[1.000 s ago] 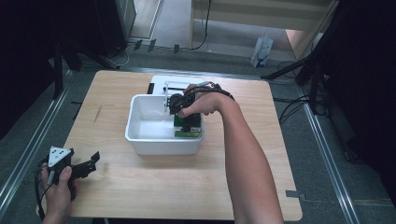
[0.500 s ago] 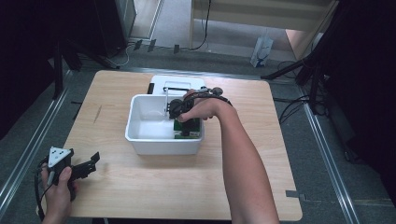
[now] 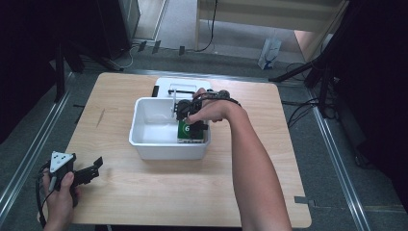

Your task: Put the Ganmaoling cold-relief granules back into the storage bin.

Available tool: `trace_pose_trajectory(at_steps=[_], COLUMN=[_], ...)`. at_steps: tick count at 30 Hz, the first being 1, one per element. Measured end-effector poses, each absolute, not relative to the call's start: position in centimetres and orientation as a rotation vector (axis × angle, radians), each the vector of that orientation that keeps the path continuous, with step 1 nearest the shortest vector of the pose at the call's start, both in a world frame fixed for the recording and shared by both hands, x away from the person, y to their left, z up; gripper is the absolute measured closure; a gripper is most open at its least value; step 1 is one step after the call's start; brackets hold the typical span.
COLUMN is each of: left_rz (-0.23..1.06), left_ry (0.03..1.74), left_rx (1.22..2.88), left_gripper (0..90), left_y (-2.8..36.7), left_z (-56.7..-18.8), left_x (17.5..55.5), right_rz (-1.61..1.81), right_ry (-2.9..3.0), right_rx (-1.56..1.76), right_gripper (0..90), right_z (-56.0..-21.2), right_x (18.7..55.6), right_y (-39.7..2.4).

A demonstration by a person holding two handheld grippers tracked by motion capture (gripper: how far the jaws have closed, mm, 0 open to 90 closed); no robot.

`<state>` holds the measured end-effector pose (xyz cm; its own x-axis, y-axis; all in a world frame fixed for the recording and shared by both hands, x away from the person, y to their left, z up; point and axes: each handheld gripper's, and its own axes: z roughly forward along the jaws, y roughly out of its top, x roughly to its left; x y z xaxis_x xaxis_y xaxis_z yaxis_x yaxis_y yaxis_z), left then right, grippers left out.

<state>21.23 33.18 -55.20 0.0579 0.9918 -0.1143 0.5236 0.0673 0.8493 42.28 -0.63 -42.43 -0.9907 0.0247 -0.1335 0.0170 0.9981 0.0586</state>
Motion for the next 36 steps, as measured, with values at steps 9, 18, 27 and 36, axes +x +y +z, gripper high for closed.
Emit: trace_pose_trajectory(at_steps=[9, 18, 27, 36], left_rz=[0.762, 0.769, 0.772, 0.773], left_ry=[1.569, 1.566, 1.568, 1.568], left_rx=[1.565, 1.570, 1.571, 1.574], left_gripper=[5.1, 5.1, 5.1, 5.1], left_y=[33.2, 33.2, 33.1, 33.1], left_z=[-55.2, -55.2, -55.2, -55.2], left_x=[21.2, 21.2, 21.3, 21.3], right_rz=[0.137, 0.156, 0.161, 0.182], right_ry=[2.981, 2.967, 2.950, 2.932], right_rx=[0.026, 0.082, 0.156, 0.211], right_gripper=[12.3, 4.8, 0.0, 0.0], right_z=[-40.1, -38.2, -37.3, -37.1], right_x=[42.1, 41.9, 42.1, 42.1], right_y=[-1.3, -2.8, -5.5, -8.5])
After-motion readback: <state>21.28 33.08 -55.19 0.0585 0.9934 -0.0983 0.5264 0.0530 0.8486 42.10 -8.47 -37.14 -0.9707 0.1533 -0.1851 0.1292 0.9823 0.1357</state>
